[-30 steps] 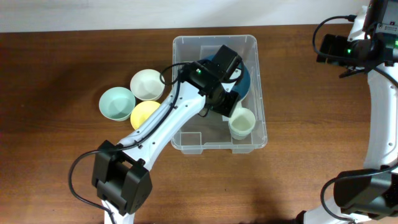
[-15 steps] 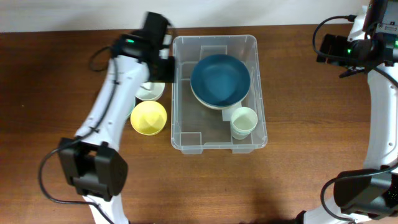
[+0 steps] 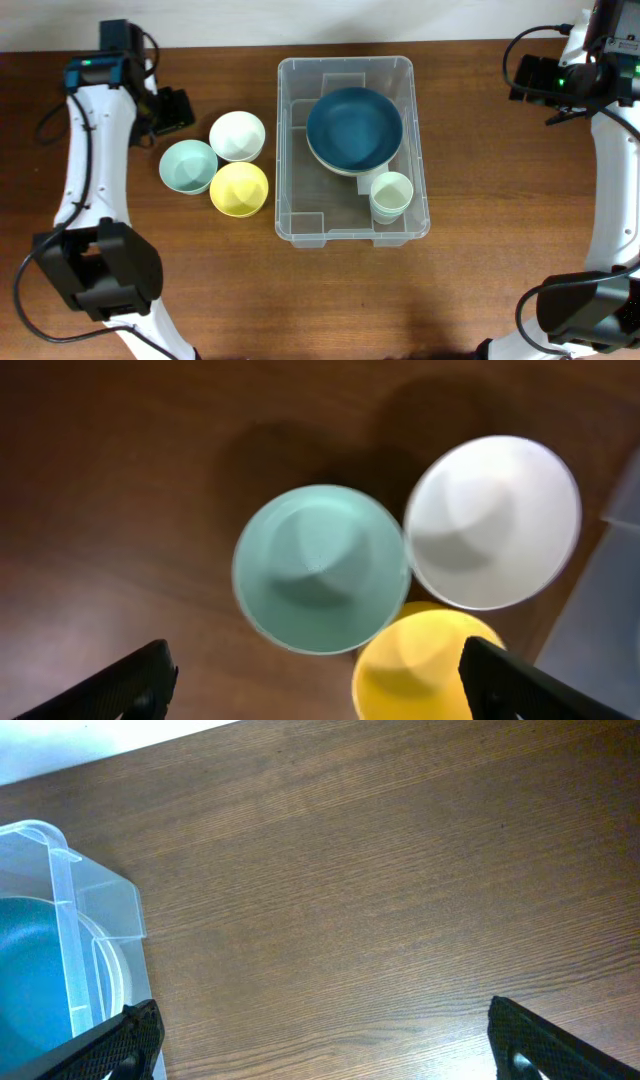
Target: Pack container
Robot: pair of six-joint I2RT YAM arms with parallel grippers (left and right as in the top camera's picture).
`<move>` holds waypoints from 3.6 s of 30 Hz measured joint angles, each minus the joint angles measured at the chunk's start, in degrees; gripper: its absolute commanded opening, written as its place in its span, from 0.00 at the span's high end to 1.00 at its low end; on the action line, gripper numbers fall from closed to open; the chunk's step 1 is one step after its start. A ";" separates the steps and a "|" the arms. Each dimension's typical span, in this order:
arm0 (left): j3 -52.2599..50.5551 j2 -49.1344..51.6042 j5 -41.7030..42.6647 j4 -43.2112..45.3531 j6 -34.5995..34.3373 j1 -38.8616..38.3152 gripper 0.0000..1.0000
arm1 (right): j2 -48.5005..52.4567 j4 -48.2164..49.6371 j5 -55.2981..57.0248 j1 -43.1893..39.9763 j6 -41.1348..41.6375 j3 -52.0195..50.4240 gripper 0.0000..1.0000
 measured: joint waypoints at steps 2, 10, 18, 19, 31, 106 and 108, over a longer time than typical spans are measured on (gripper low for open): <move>0.00 0.02 0.02 -0.31 -0.39 0.79 0.07 | 0.00 0.00 0.00 0.00 0.00 0.00 0.01; -2.47 2.78 -0.39 0.74 -1.11 1.20 0.07 | 0.00 0.00 0.00 0.00 0.02 0.00 0.01; -8.52 6.93 -0.42 3.85 -4.50 3.96 0.07 | 0.00 0.00 0.00 0.00 0.00 0.00 0.01; -9.66 6.99 -0.42 4.70 -4.72 4.26 0.07 | 0.00 0.02 0.00 0.00 -0.02 0.00 0.01; -23.63 7.08 0.09 16.26 -5.42 4.37 0.33 | 0.00 0.00 0.00 0.00 0.00 0.00 0.01; 15.15 6.08 10.38 -15.50 0.94 -32.72 0.98 | 0.00 0.00 0.02 0.00 0.00 0.00 0.01; 13.31 6.08 10.36 -15.04 0.94 -33.16 0.97 | 0.00 0.00 0.00 0.00 0.02 0.00 0.01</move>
